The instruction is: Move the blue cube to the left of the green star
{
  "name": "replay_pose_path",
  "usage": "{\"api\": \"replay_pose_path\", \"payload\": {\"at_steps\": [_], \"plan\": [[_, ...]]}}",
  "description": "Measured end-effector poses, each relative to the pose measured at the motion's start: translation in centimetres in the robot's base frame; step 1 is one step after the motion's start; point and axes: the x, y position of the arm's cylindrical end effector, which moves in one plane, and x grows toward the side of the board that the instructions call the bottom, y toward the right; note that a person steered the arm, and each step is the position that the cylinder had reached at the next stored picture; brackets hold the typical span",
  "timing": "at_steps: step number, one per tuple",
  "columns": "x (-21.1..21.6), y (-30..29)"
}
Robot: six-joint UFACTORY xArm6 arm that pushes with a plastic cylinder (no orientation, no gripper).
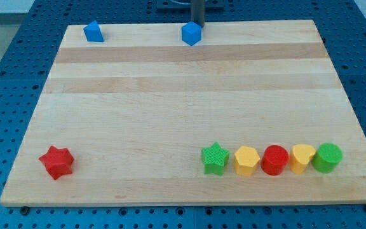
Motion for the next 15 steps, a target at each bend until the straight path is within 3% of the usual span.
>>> {"api": "replay_pose_path", "payload": {"at_steps": [2,5,12,15], "plan": [[3.0,-0.4],[3.9,-4.5],[17.7,-7.2],[19.4,-5.1]]}}
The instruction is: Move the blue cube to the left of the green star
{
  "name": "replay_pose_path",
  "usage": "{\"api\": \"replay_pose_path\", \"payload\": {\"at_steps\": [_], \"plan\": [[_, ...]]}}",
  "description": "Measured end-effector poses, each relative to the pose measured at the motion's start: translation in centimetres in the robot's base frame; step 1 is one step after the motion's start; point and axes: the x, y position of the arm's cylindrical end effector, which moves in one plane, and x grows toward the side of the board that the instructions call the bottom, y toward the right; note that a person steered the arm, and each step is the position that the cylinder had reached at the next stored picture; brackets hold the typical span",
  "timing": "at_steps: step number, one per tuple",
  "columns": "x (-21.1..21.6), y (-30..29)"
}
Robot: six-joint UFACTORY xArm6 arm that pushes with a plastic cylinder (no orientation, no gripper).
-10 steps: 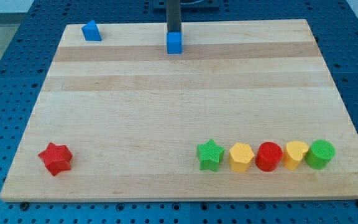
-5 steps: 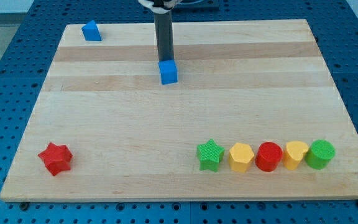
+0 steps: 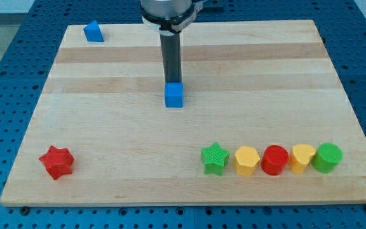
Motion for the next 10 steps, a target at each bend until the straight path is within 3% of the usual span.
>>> {"api": "replay_pose_path", "payload": {"at_steps": [6,10], "plan": [[10.6,0.0],[13.6,0.0]]}}
